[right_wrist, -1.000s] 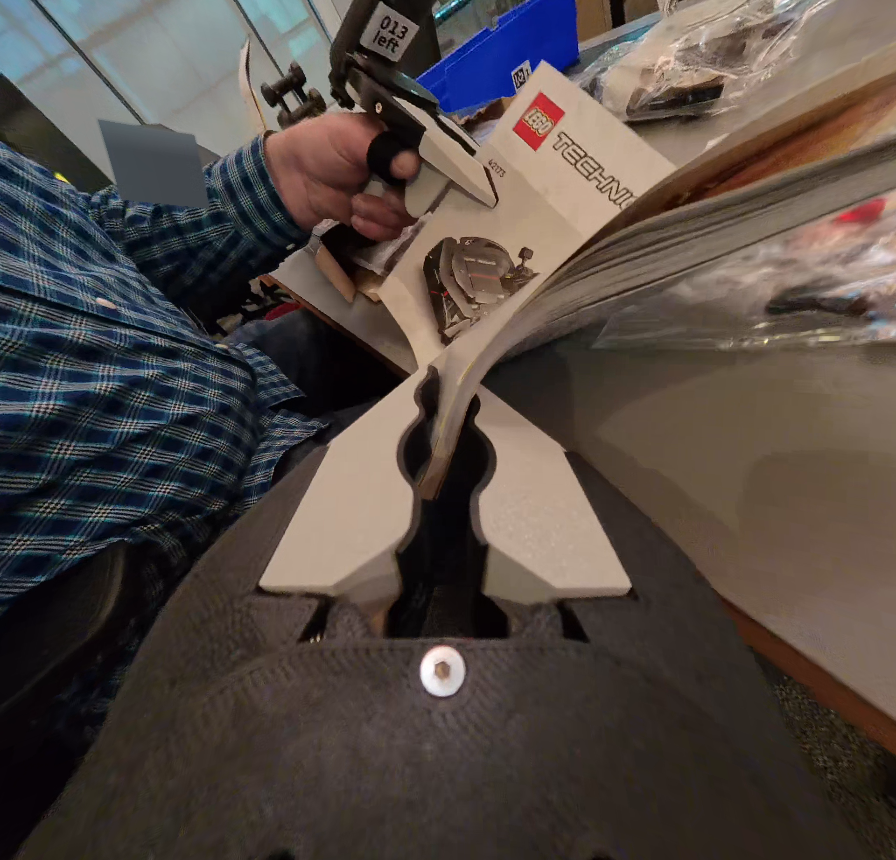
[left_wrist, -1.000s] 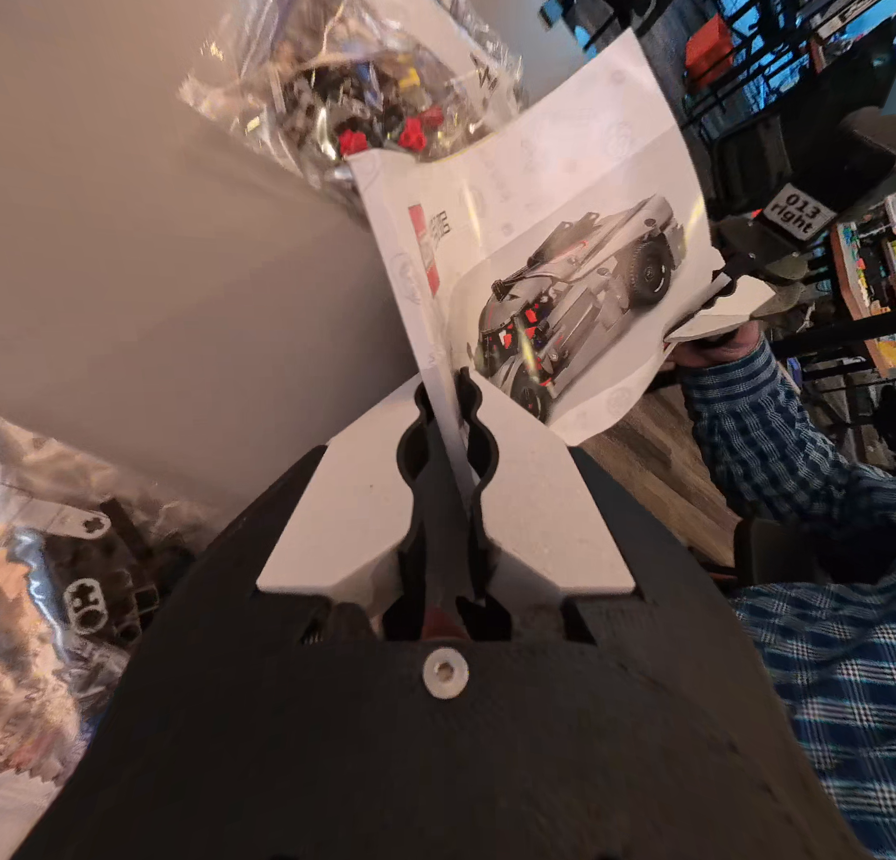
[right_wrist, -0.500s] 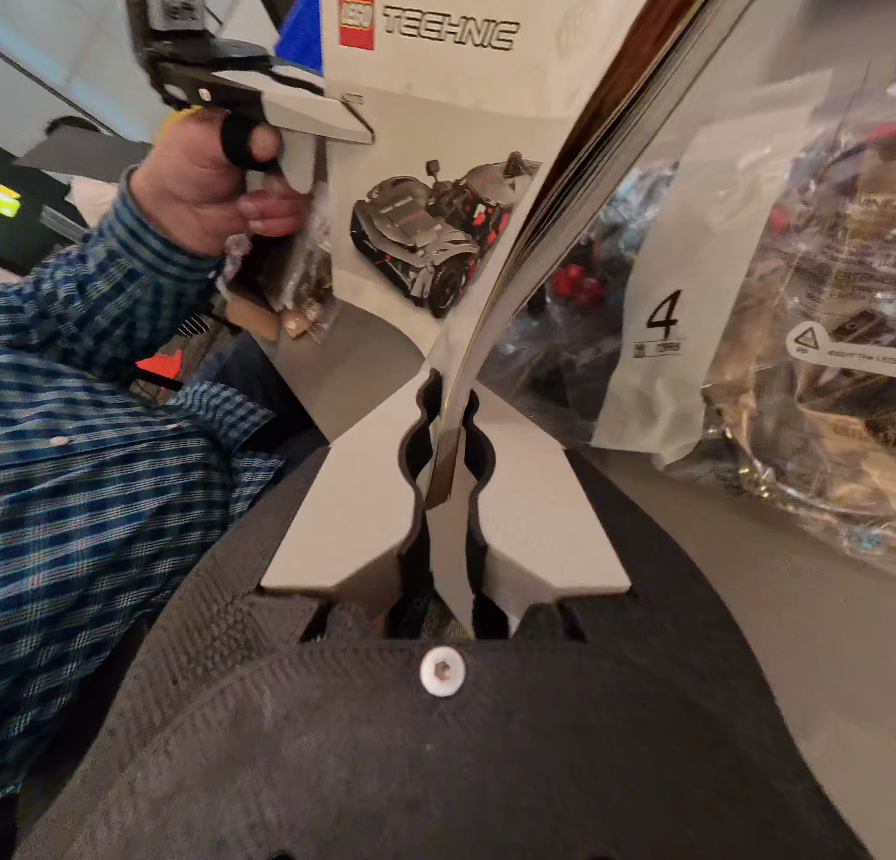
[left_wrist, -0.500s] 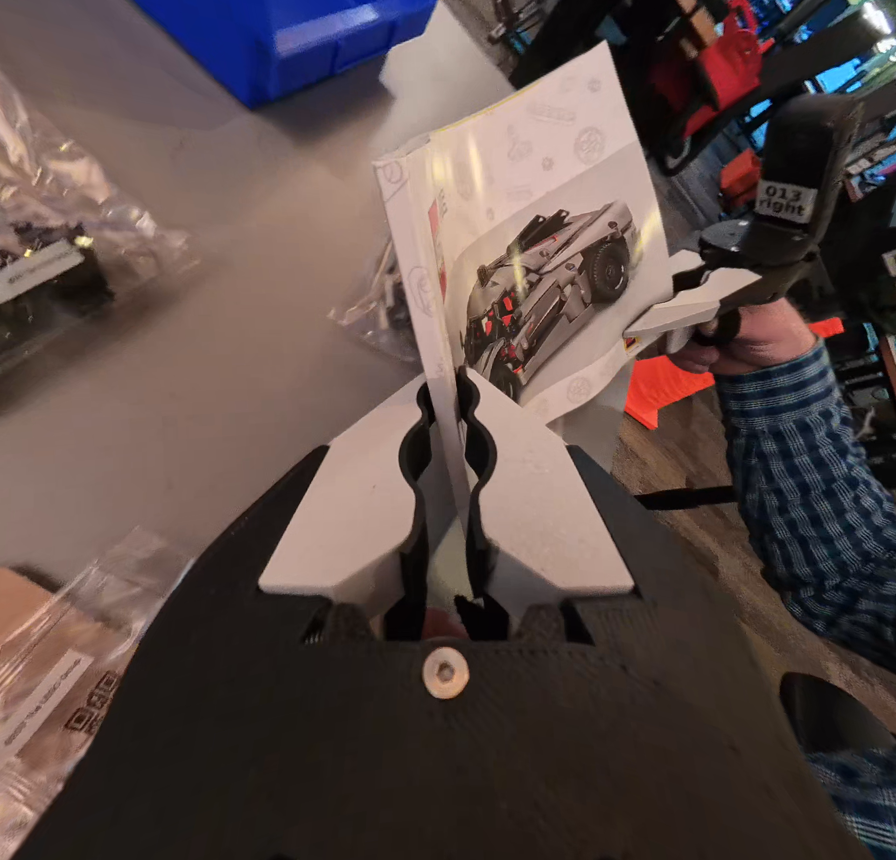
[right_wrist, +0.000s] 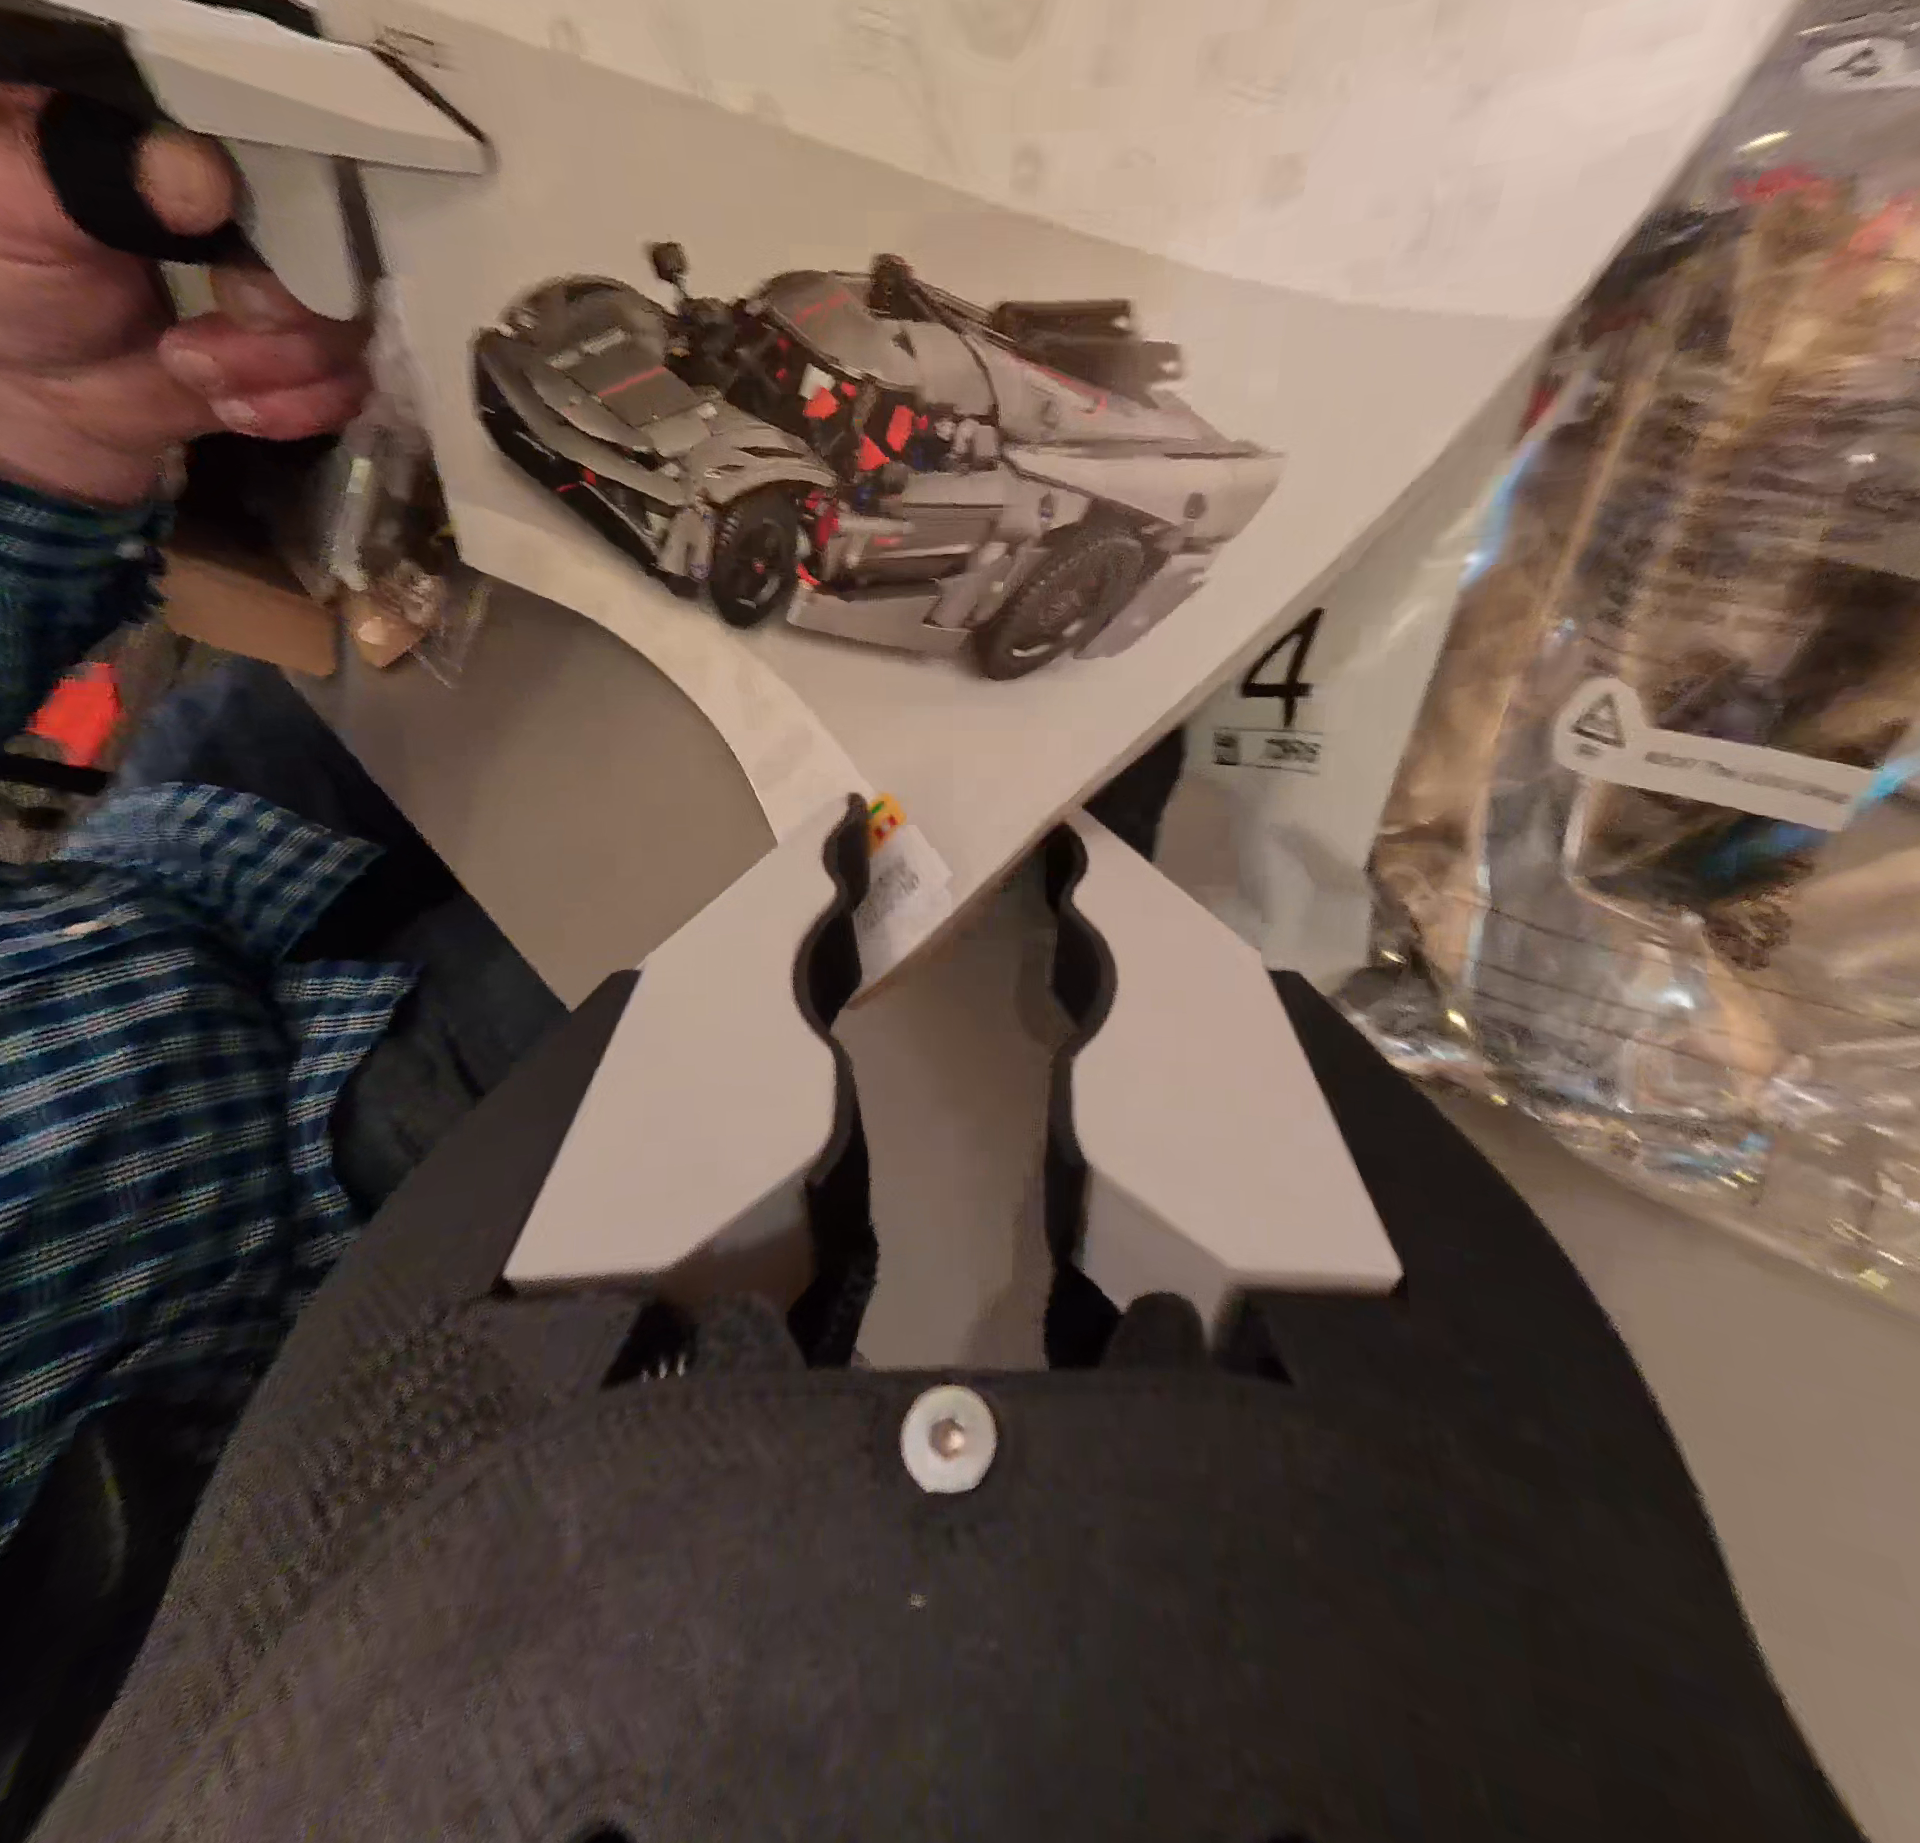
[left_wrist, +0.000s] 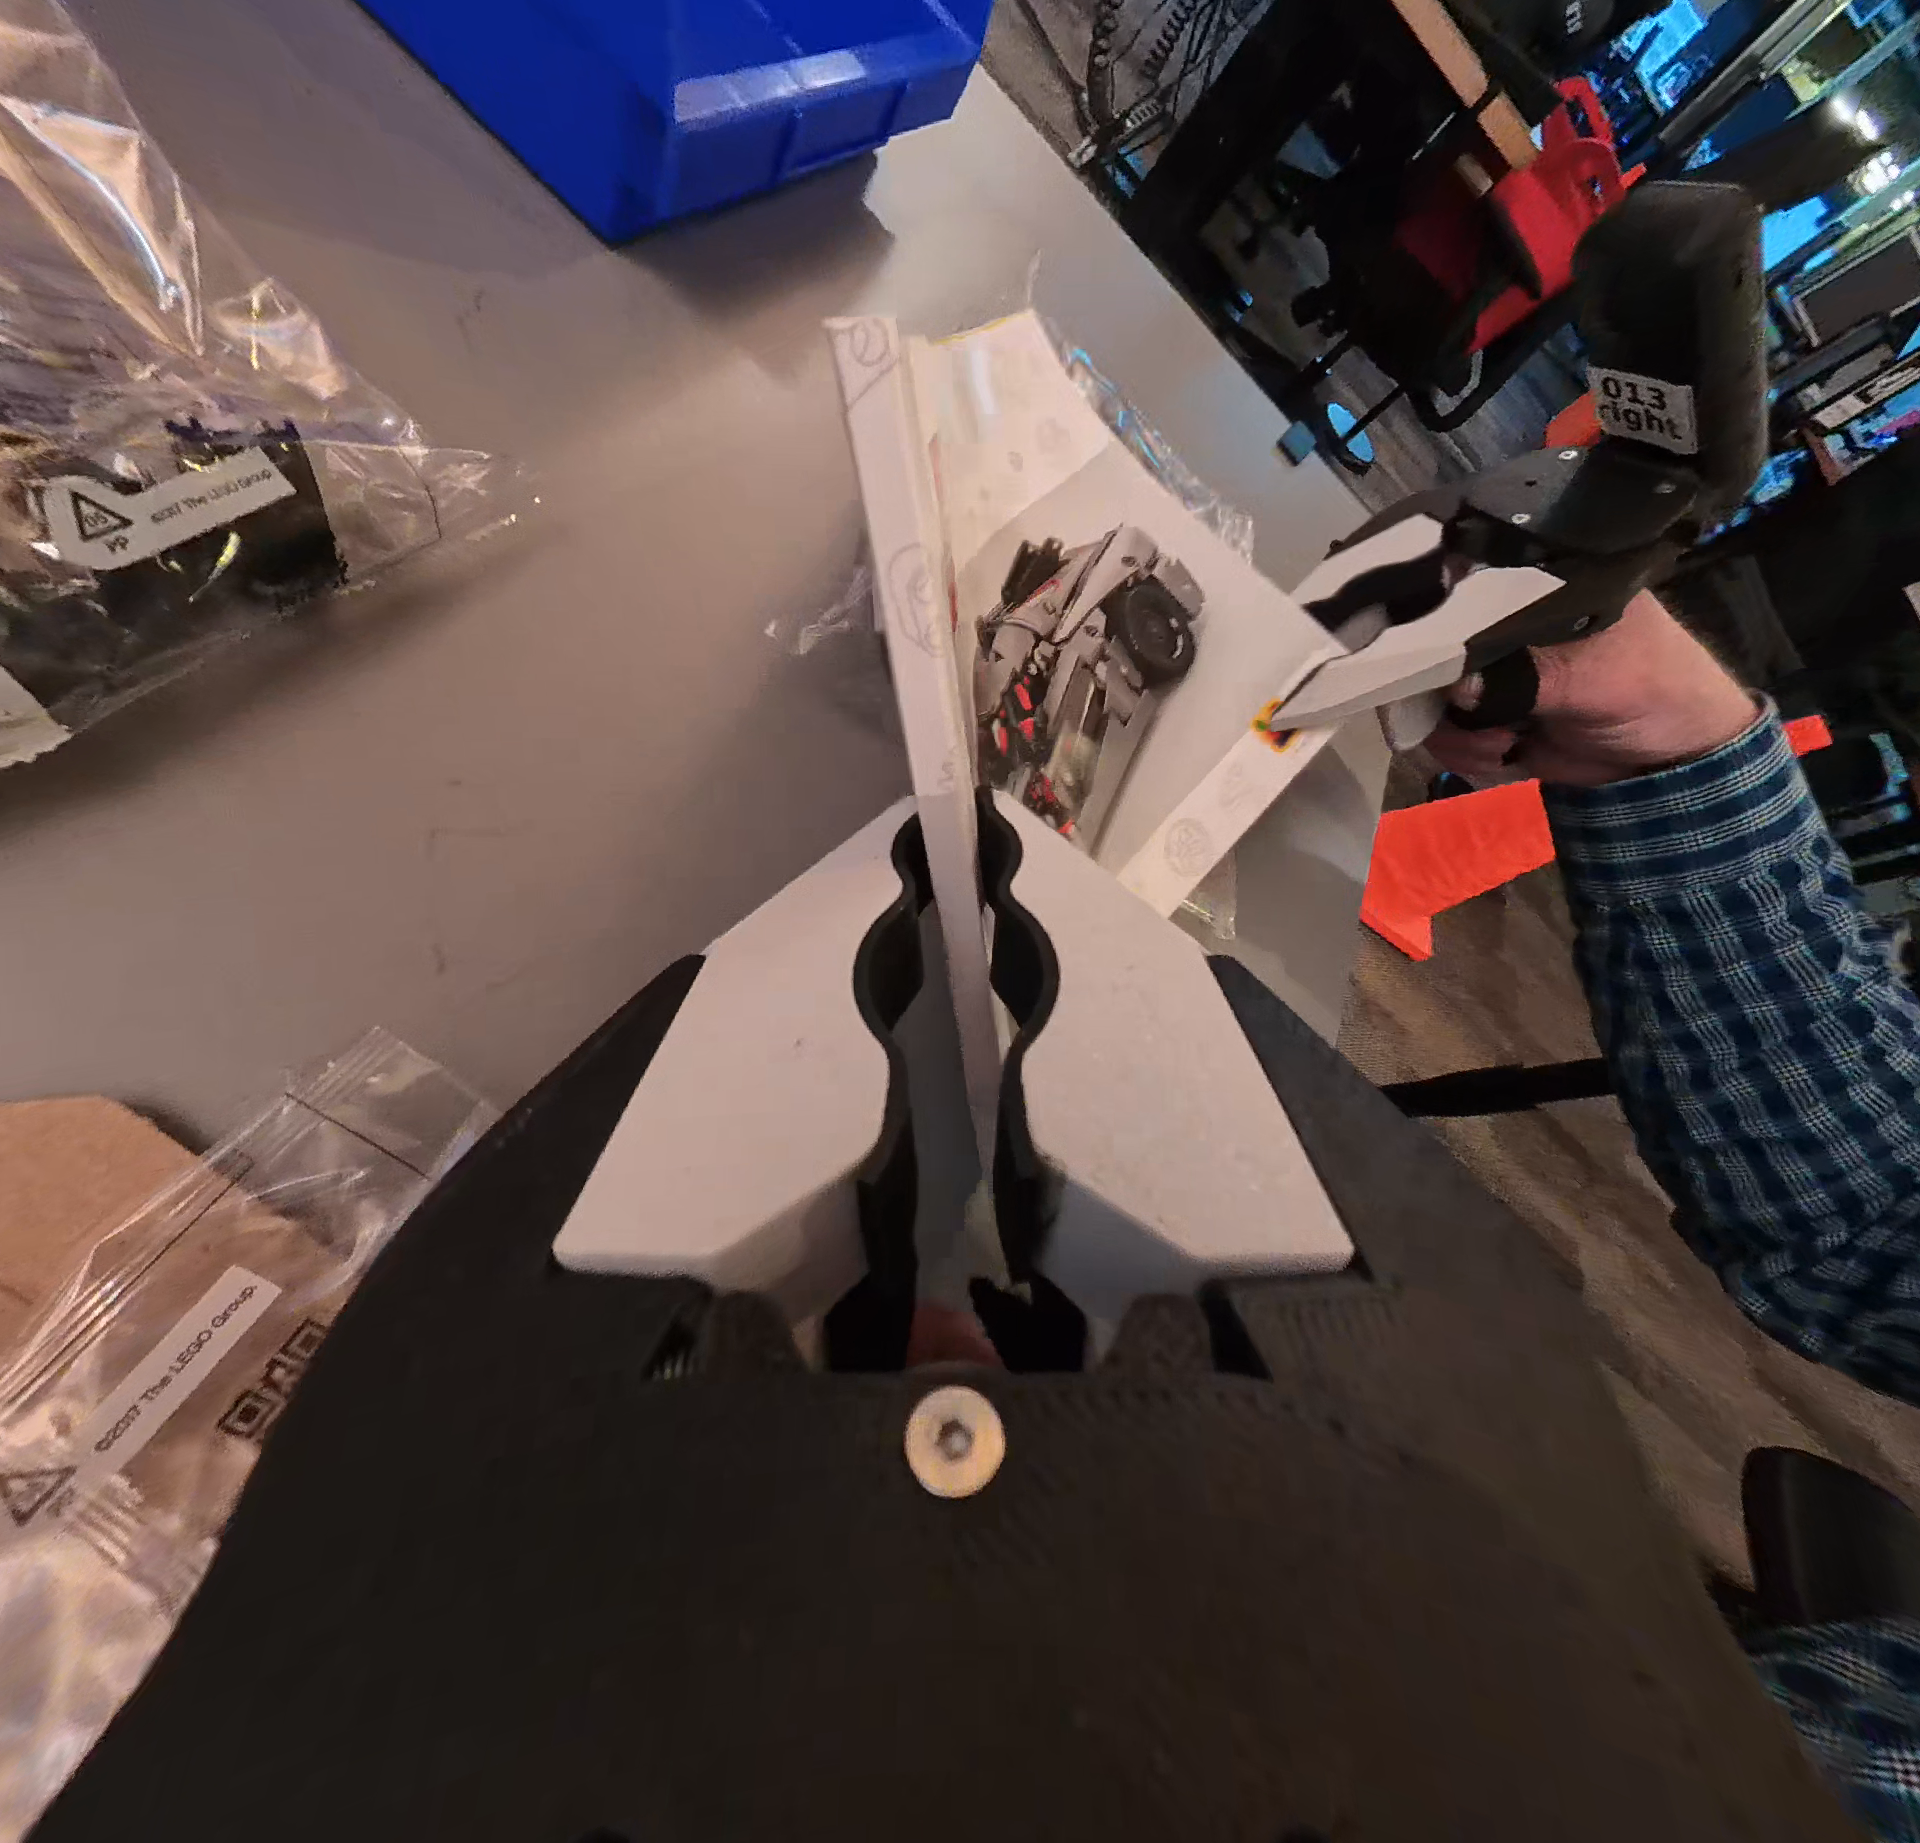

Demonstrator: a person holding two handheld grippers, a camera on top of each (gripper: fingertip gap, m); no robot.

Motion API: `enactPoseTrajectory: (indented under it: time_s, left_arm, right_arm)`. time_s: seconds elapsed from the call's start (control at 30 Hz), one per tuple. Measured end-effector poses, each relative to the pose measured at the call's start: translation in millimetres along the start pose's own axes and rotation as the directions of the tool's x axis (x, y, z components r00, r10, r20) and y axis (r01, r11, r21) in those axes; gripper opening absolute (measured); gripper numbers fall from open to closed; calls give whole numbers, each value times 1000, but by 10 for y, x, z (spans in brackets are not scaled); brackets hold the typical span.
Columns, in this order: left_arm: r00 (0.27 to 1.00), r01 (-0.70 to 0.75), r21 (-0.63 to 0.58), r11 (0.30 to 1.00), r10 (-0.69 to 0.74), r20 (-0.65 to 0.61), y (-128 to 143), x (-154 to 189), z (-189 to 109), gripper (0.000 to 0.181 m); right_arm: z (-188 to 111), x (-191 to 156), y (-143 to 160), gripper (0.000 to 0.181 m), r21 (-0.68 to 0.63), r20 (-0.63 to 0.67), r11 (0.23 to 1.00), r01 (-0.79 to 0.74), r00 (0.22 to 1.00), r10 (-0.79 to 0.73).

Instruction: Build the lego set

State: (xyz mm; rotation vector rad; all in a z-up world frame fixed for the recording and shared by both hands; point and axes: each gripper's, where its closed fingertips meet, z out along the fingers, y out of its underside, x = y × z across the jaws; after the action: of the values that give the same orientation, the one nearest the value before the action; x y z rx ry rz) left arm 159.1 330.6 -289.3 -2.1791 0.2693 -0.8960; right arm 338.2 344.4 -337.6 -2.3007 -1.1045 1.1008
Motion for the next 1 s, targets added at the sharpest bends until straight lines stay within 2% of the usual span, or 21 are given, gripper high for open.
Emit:
enactPoseTrajectory:
  time_s: [0.07,0.17,0.27,0.33,0.43,0.5,0.57,0.77,1.0]
  left_arm:
    - [999,-34,10,999,34,11,-43,8,-65,4]
    - [997,-83,37,996,82,8,-141,65,-196,3]
    - [985,-170,41,985,168,32,-237,154,-323,3]
    - [980,-199,47,979,197,40,-308,206,-388,3]
    - [971,-236,61,970,233,55,-428,275,-485,3]
    - [966,-255,82,964,250,67,-535,325,-572,2]
    - [961,-272,103,957,265,76,-651,373,-674,3]
    - [944,-326,146,934,313,108,-970,459,-978,3]
    - [926,-374,198,906,351,140,-1344,595,-1306,4]
  right_arm:
    - [-50,40,-9,41,-1,-31,999,37,999,-37]
    - [-199,31,-88,60,24,21,999,24,999,-24]
    - [-380,318,-277,78,84,-98,995,62,994,-54]
    - [-466,648,-379,87,97,-223,991,93,972,-69]
    - [-391,920,-471,83,81,-241,993,91,968,-69]
    - [-222,1019,-399,87,-29,-276,992,122,953,-125]
    - [-60,1014,-366,89,-83,-283,985,151,944,-169]
    - [178,763,-370,77,-74,-302,979,189,932,-203]
    - [536,248,-336,70,8,-333,992,125,936,-115]
